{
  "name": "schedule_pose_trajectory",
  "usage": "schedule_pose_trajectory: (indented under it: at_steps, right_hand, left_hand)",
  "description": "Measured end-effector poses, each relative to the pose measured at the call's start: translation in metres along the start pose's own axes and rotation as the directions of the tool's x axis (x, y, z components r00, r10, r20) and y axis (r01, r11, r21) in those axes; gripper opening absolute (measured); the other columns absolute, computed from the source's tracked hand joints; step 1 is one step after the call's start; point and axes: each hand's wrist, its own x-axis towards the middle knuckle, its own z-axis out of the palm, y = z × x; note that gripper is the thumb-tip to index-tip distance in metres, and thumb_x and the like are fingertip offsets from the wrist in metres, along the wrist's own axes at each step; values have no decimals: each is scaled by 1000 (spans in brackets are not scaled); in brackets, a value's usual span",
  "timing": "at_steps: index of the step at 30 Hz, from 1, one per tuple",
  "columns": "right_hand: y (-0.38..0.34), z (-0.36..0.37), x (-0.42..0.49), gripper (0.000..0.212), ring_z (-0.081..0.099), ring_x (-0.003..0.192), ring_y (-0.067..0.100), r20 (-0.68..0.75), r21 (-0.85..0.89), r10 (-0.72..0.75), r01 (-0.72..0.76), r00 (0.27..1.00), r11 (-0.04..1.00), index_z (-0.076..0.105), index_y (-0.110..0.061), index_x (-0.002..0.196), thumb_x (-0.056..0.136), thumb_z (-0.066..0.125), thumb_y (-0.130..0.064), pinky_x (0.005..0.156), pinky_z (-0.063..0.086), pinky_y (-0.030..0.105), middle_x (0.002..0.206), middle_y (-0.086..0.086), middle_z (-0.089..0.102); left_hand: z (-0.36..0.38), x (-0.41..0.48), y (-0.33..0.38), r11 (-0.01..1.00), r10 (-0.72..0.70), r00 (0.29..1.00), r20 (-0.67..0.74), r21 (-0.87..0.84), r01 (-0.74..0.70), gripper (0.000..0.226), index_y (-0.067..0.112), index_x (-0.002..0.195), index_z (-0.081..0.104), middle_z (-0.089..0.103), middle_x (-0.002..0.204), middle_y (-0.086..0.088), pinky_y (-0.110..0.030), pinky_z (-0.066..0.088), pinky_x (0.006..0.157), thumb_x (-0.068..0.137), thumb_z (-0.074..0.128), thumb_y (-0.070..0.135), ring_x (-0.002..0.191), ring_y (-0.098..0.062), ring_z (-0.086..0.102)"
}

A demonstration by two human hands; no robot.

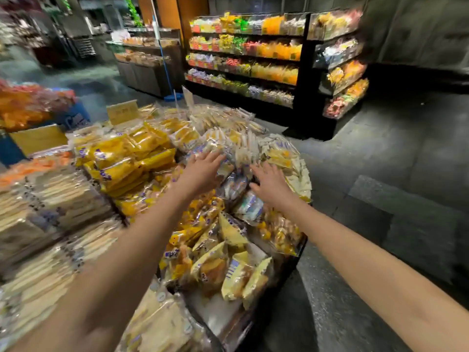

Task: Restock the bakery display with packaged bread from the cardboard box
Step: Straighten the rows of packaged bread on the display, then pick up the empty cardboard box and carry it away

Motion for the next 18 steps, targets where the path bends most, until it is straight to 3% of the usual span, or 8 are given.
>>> schedule_pose_trajectory:
  at_steps: [9,13,18]
  right_hand:
    - [278,-76,-112,61,2,150,37,-49,-20,292,-293,955,956,12,-25,157,104,38,-37,122,7,50,163,16,7]
    - [391,-96,-170,63,20,143,40,-101,-45,492,-498,865,866,19,-22,156,101,45,-39,116,22,50,156,22,23]
    - [497,-112,-227,62,13,146,43,-76,54,685,-683,725,729,13,-25,157,103,40,-39,118,18,52,160,23,14]
  left_hand:
    - [21,109,289,956,291,956,28,-34,-290,68,25,157,13,10,165,3,-54,13,120,100,49,35,152,-23,6]
    - [30,147,415,903,430,898,97,-74,-424,70,24,158,12,8,165,4,-50,13,120,100,51,33,152,-21,4]
    - [46,192,543,792,610,784,116,-102,-601,69,23,157,13,9,165,2,-54,13,120,101,50,35,152,-23,5]
